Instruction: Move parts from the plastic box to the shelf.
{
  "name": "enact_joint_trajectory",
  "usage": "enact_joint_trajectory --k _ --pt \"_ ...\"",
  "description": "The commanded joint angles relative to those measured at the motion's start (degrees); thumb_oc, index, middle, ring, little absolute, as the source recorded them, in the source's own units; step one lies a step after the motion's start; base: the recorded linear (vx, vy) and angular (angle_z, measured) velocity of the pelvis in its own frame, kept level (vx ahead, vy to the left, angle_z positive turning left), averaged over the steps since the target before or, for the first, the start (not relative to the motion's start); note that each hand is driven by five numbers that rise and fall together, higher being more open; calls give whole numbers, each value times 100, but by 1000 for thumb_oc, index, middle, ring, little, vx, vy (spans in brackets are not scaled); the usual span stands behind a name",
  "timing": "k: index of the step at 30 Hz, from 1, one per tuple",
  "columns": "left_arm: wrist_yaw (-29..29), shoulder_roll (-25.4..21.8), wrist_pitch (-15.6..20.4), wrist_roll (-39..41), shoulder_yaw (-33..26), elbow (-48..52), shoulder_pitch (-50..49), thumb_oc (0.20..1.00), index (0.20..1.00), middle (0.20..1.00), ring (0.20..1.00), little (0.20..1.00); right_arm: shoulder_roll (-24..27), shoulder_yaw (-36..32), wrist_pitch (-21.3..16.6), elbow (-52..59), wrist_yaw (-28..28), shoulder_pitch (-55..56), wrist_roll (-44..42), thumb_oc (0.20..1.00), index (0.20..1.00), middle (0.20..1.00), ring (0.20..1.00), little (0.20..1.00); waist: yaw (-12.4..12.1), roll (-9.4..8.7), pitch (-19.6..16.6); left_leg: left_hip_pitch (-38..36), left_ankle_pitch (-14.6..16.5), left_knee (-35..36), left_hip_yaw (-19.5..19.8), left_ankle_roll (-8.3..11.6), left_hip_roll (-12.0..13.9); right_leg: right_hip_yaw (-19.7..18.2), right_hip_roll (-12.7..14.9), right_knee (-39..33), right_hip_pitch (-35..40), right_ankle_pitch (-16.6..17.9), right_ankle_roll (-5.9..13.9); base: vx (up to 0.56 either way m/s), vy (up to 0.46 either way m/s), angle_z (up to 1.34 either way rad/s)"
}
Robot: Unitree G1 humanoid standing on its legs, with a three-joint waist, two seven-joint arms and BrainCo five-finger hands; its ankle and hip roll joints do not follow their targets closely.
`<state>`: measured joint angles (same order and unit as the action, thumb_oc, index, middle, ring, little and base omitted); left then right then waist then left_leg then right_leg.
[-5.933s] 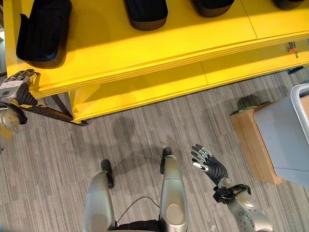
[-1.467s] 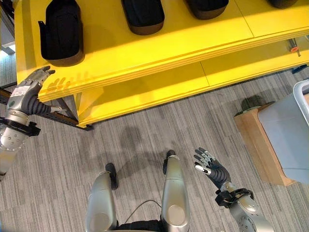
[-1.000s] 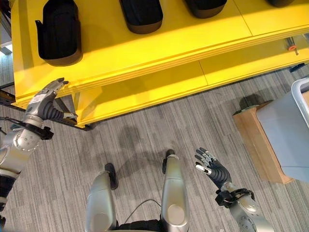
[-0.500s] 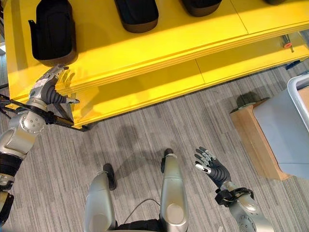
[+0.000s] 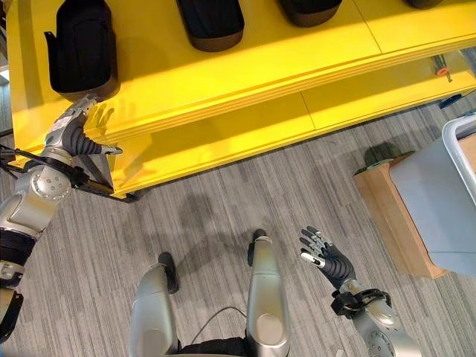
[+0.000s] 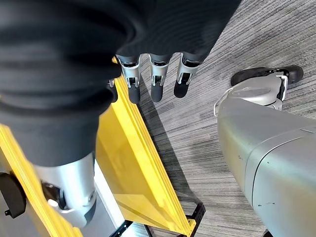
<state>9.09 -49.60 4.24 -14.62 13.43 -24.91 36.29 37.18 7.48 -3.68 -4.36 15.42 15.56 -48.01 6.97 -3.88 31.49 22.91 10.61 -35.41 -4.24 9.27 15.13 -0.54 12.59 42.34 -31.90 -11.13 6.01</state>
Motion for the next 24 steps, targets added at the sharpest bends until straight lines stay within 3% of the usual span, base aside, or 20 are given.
enact_joint_trajectory --k 1,24 --pt "69 -87 41 204 -38 -138 214 1000 1000 1000 1000 1000 64 146 -103 -94 24 -5 -44 1000 1000 1000 1000 1000 -17 -280 -384 339 -361 43 459 -28 188 -189 500 -616 421 621 410 0 0 0" --pt "-300 -346 -125 288 396 -419 809 1000 1000 1000 1000 1000 32 202 47 -236 60 40 -63 1000 1000 1000 1000 1000 9 -277 -419 338 -341 -1 475 -25 194 -238 487 -556 397 600 417 0 0 0"
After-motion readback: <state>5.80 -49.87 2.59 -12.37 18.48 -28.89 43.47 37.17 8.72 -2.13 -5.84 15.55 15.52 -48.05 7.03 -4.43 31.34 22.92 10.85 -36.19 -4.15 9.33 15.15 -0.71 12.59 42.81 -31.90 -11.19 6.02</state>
